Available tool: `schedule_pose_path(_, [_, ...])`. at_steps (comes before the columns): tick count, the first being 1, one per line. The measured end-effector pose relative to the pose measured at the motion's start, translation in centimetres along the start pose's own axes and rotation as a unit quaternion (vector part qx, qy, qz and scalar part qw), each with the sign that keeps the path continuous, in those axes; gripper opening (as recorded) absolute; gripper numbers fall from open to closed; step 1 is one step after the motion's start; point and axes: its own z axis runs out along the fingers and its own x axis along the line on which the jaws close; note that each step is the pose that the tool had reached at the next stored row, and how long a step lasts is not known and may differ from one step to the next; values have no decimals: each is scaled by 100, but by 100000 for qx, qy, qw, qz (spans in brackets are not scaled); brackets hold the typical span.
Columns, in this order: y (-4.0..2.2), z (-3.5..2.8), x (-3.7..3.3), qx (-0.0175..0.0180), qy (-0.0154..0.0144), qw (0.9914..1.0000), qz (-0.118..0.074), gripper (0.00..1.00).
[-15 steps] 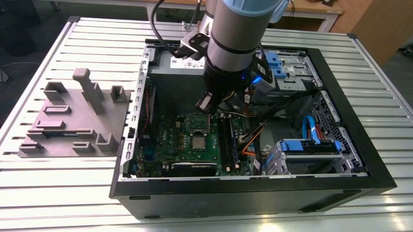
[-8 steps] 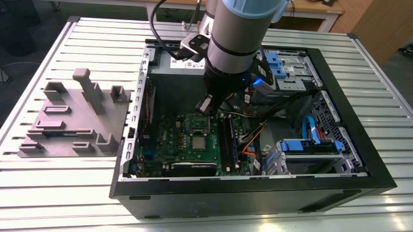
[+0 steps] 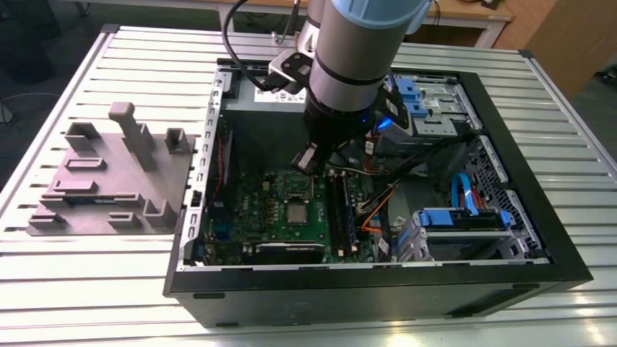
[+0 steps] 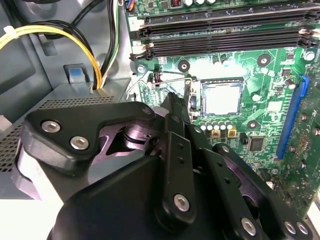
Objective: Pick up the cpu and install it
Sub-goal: 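Close the cpu cover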
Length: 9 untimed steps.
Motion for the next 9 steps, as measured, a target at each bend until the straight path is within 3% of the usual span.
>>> schedule_pose_path(9, [-8,-19,31,-82,133,99992,-1284,10])
